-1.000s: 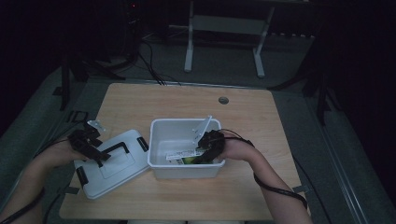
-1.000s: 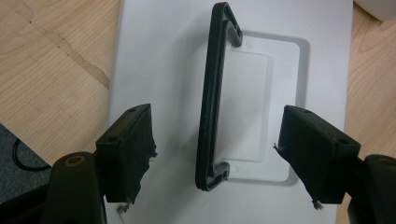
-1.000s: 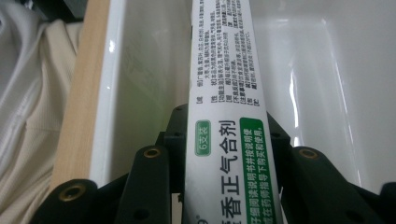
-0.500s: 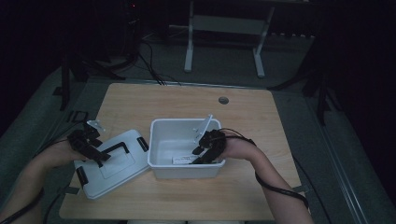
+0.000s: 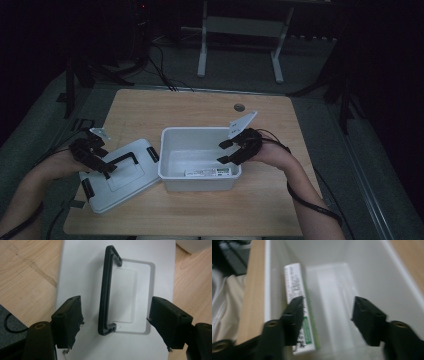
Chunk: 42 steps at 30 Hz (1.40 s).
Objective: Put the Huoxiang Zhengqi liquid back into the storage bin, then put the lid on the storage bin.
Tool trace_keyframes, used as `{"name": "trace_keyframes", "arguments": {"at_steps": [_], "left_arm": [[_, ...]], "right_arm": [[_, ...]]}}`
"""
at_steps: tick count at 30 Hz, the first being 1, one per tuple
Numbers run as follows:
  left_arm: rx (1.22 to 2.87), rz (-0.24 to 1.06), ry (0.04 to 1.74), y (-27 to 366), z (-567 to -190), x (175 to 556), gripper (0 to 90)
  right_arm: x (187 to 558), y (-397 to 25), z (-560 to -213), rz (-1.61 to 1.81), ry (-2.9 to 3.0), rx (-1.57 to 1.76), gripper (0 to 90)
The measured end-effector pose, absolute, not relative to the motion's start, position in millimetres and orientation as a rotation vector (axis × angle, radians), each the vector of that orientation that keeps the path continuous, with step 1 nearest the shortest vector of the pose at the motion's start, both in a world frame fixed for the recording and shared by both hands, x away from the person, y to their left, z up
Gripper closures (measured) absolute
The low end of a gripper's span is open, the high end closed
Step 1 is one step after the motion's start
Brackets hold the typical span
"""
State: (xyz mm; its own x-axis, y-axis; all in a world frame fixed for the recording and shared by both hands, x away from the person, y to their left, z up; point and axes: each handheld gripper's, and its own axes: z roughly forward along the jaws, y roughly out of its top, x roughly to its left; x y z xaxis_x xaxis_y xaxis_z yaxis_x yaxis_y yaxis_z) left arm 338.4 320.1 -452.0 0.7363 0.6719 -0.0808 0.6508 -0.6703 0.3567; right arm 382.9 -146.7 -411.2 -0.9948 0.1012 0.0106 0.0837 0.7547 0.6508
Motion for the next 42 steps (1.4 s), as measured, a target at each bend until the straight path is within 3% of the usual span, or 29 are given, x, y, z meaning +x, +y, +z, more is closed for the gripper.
{"name": "trace_keyframes", "arguments": {"at_steps": [3, 5, 8, 11, 20, 33, 42], "left_arm": [[2.573, 0.072, 1.015, 319, -452, 338, 26.5], [2.568, 0.062, 1.011, 318, -452, 337, 26.5], [2.563, 0.051, 1.012, 317, -452, 338, 26.5], [2.559, 0.045, 1.002, 315, -453, 337, 26.5], [2.589, 0.054, 0.936, 306, -463, 338, 32.2], [2.647, 0.117, 0.933, 302, -473, 355, 62.6], [2.678, 0.081, 0.918, 296, -480, 360, 74.9]], "right_arm": [[385, -156, -410, 1.117, 2.882, 0.204, 35.1], [386, -173, -410, 1.149, 2.823, 0.281, 24.8], [388, -192, -410, 1.211, 2.770, 0.367, 16.1], [389, -213, -413, 1.267, 2.699, 0.472, 13.8], [384, -259, -440, 1.298, 2.577, 0.683, 14.0], [370, -286, -490, 1.282, 2.564, 0.845, 15.0], [358, -293, -512, 1.305, 2.555, 0.895, 14.9]]}}
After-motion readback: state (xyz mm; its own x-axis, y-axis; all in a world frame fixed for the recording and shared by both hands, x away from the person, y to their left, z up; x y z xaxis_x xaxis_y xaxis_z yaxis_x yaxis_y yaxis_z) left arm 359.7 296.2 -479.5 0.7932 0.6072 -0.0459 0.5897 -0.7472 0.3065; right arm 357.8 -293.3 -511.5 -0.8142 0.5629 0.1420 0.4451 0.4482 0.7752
